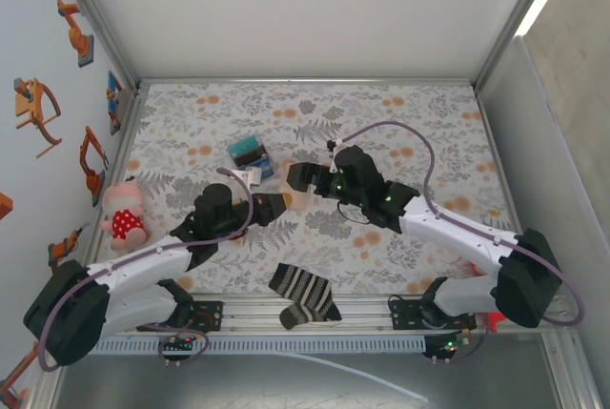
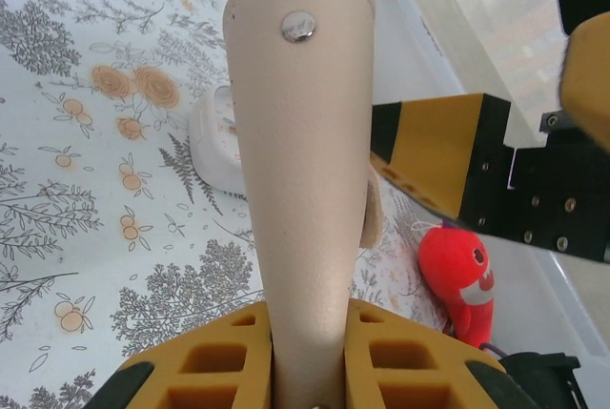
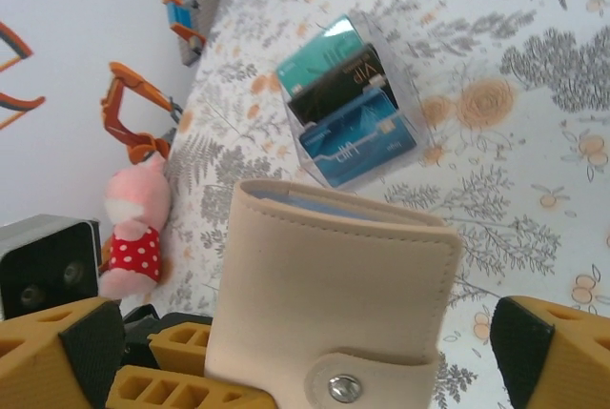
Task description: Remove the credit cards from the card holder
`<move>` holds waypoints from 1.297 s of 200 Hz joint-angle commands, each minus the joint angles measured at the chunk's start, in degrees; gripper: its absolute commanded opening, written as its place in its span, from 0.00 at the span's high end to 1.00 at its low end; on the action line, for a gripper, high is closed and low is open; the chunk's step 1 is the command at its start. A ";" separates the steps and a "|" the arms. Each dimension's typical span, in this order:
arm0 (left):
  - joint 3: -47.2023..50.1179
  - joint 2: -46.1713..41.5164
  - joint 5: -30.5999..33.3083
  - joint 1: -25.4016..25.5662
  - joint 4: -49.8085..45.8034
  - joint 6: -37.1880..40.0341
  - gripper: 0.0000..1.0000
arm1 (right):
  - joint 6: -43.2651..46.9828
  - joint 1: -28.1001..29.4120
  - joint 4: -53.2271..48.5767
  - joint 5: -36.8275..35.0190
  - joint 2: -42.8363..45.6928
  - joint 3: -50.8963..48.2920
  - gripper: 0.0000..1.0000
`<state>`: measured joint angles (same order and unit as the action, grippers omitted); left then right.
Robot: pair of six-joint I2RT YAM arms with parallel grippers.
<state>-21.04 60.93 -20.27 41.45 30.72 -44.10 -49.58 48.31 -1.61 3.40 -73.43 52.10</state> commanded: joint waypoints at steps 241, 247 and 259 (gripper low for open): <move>-2.34 -13.61 -25.91 -9.69 14.30 -2.76 0.99 | 5.23 -4.33 33.28 26.76 10.25 -12.60 0.18; -2.34 -13.76 -26.25 -9.58 14.36 -2.67 0.99 | 5.12 -4.39 33.84 26.86 10.10 -12.54 0.18; -2.30 -14.04 -26.71 -9.42 14.45 -2.42 0.98 | 4.72 -4.35 35.24 27.57 9.72 -12.37 0.20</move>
<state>-21.37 48.10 -43.13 31.86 40.25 -46.06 -44.12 44.21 28.84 29.12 -63.22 39.42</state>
